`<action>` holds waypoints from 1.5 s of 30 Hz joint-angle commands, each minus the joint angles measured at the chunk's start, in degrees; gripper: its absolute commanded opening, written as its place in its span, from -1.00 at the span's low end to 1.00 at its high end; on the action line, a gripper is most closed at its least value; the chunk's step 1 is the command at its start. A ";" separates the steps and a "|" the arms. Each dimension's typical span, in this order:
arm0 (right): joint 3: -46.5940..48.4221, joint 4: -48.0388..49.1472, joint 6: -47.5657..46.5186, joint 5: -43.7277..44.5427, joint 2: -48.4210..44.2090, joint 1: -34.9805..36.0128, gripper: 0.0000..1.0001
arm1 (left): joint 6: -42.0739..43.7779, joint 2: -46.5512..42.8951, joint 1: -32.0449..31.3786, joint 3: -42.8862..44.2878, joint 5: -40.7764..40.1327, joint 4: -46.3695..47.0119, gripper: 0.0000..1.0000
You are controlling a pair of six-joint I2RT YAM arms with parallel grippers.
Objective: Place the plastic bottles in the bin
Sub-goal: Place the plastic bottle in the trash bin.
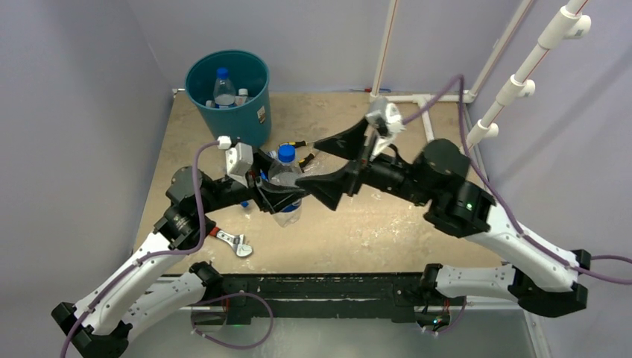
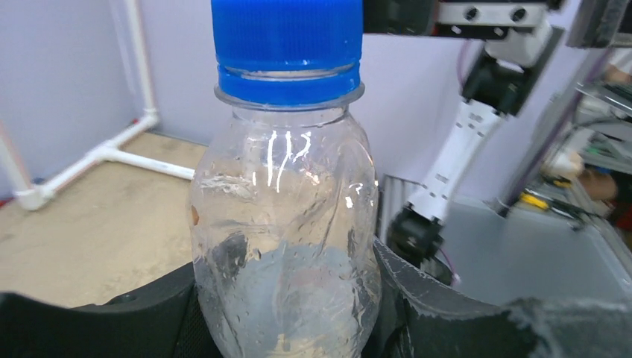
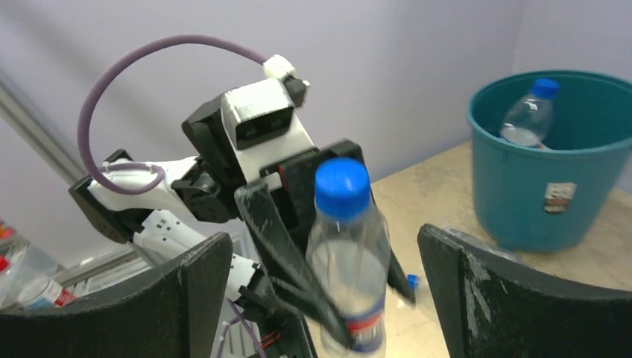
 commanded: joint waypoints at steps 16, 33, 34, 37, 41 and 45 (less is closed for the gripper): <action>-37.72 18.37 3.45 20.81 -28.71 0.25 0.95 | 28.70 21.14 0.15 27.10 -61.19 15.31 -0.88; -56.84 23.27 10.92 20.98 -37.32 0.30 0.89 | 17.42 48.84 18.89 42.13 -60.32 28.52 -1.00; -57.59 23.63 11.22 20.96 -37.69 0.26 0.89 | 17.39 49.71 19.03 42.85 -59.85 28.33 -1.00; -58.89 23.71 11.72 21.06 -38.13 0.25 0.89 | 18.00 51.81 19.06 43.98 -59.79 27.20 -1.00; -59.58 22.76 12.01 21.54 -38.71 0.25 0.88 | 18.41 53.49 19.55 41.71 -61.98 26.96 -1.00; -59.64 21.30 12.02 22.15 -39.88 0.25 0.88 | 20.50 55.44 19.93 39.63 -65.04 26.74 -1.00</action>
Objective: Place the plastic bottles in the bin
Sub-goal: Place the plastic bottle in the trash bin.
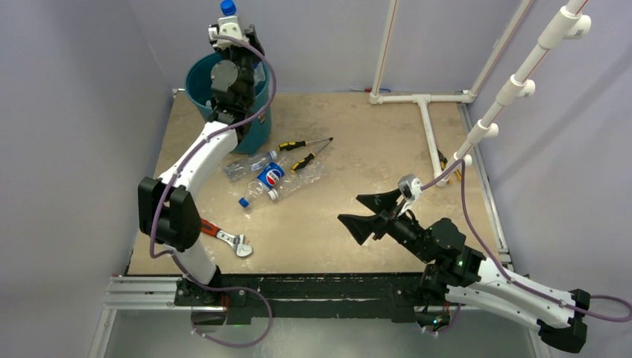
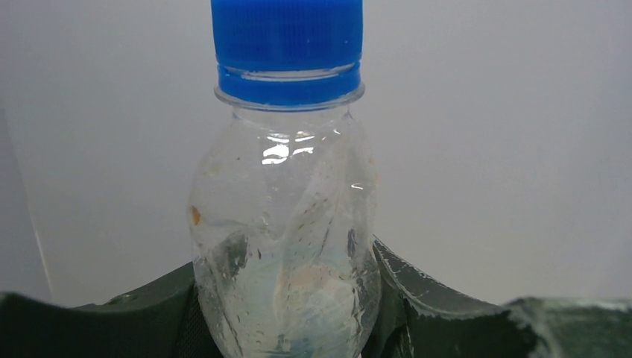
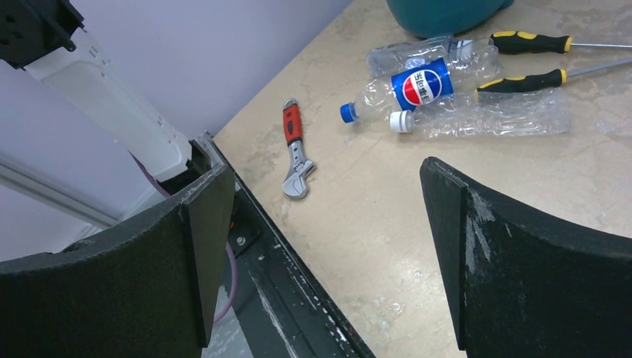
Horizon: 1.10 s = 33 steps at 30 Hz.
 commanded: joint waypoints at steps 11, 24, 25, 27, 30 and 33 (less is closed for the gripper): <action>0.51 -1.29 0.45 2.13 -1.90 0.21 0.88 | 1.74 4.02 1.19 -5.39 -4.69 0.49 -0.44; 1.76 -1.19 0.01 1.72 -1.28 0.21 0.88 | -2.83 -1.89 1.18 -0.99 -3.96 -7.80 0.98; 1.85 -1.09 0.01 1.65 -1.26 0.21 0.88 | -3.43 -2.72 1.18 -0.79 -4.13 -8.00 0.98; 1.87 -0.78 0.01 1.44 -1.21 0.21 0.88 | -4.33 -4.56 1.18 -0.88 -4.24 -7.75 0.99; 1.72 -0.38 0.15 1.28 -1.19 0.21 0.88 | -5.80 -7.09 1.18 -0.78 -2.99 -8.42 0.99; 1.70 -0.13 0.40 1.07 -0.94 0.21 0.87 | -6.53 -8.33 1.18 -0.49 0.70 -10.33 0.87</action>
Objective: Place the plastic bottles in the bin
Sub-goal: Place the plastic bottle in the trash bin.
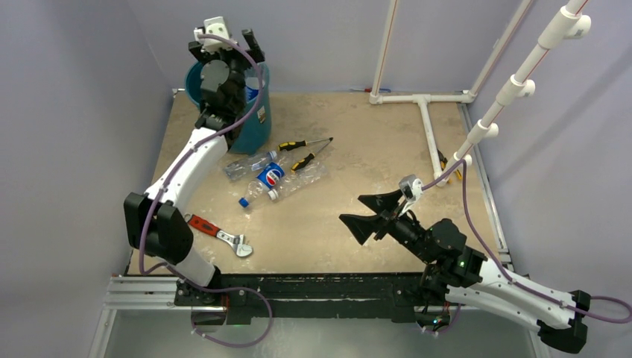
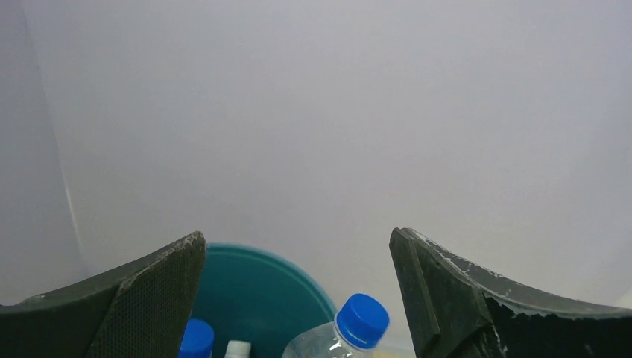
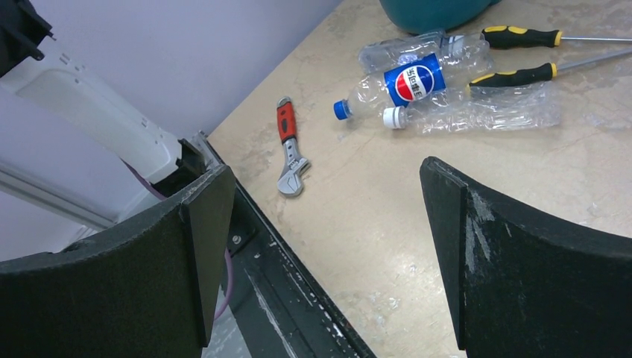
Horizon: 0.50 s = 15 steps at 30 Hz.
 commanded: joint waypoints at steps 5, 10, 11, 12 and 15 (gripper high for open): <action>2.04 1.90 0.68 -0.33 1.01 0.21 0.87 | -3.08 -1.14 0.13 6.39 9.34 -9.42 0.78; 1.74 1.64 1.25 -0.29 1.01 0.21 0.87 | -3.61 2.24 0.13 8.38 12.78 -16.17 0.88; 1.70 1.60 1.33 -0.21 1.09 0.21 0.87 | -3.42 3.14 0.12 9.07 12.93 -17.30 0.89; 1.80 1.59 1.35 -0.20 1.22 0.22 0.87 | -3.16 4.11 0.12 10.05 12.89 -18.59 0.89; 2.05 1.59 1.35 -0.31 1.81 0.21 0.87 | -2.04 7.17 0.13 12.57 11.07 -20.43 0.90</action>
